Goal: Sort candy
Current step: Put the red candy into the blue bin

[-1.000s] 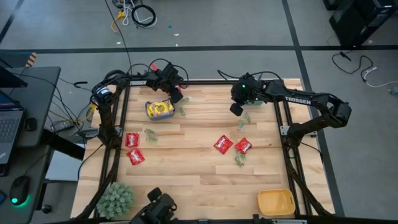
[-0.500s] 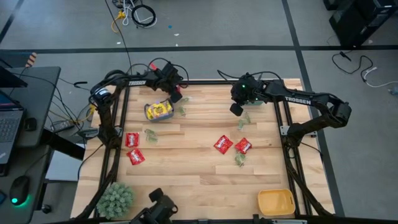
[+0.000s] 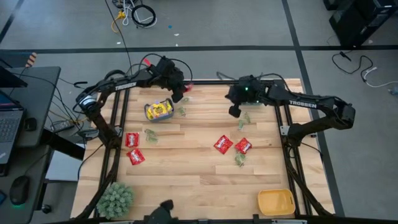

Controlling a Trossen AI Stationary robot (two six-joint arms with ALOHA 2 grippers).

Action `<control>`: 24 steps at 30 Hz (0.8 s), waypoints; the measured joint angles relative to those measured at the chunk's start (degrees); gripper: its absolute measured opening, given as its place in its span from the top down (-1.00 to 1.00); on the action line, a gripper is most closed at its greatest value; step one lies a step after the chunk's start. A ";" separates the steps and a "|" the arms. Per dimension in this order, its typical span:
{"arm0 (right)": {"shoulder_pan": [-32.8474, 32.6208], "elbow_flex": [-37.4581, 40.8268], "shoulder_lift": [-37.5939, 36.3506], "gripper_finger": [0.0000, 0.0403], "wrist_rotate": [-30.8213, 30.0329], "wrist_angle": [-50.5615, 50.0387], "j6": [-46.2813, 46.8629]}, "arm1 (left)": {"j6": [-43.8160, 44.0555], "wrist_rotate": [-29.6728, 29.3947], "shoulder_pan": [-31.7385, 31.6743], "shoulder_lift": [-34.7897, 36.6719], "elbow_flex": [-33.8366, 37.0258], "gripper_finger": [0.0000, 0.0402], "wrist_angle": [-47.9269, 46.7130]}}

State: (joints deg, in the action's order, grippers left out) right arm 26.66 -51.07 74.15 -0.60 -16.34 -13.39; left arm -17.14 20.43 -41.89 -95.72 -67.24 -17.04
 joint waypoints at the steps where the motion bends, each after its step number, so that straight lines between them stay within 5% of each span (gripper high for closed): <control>1: -1.56 0.00 0.50 0.99 -0.14 1.78 -0.52 | -0.56 2.01 0.76 0.41 0.00 1.00 0.19; 7: -9.78 0.00 4.72 0.78 -5.82 12.15 -6.09 | -0.66 10.11 5.74 0.96 0.00 1.00 2.18; 15: -15.55 0.00 9.77 0.42 -13.47 20.02 -11.04 | 1.45 10.68 10.95 0.96 0.00 1.00 3.22; 24: -18.92 -3.17 14.12 0.36 -19.37 20.54 -15.54 | 4.30 11.82 14.00 0.96 0.00 1.00 5.32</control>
State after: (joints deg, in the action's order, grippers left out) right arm 7.74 -54.24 88.27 -19.97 4.21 -28.93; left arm -12.84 32.25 -27.89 -94.76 -67.24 -11.72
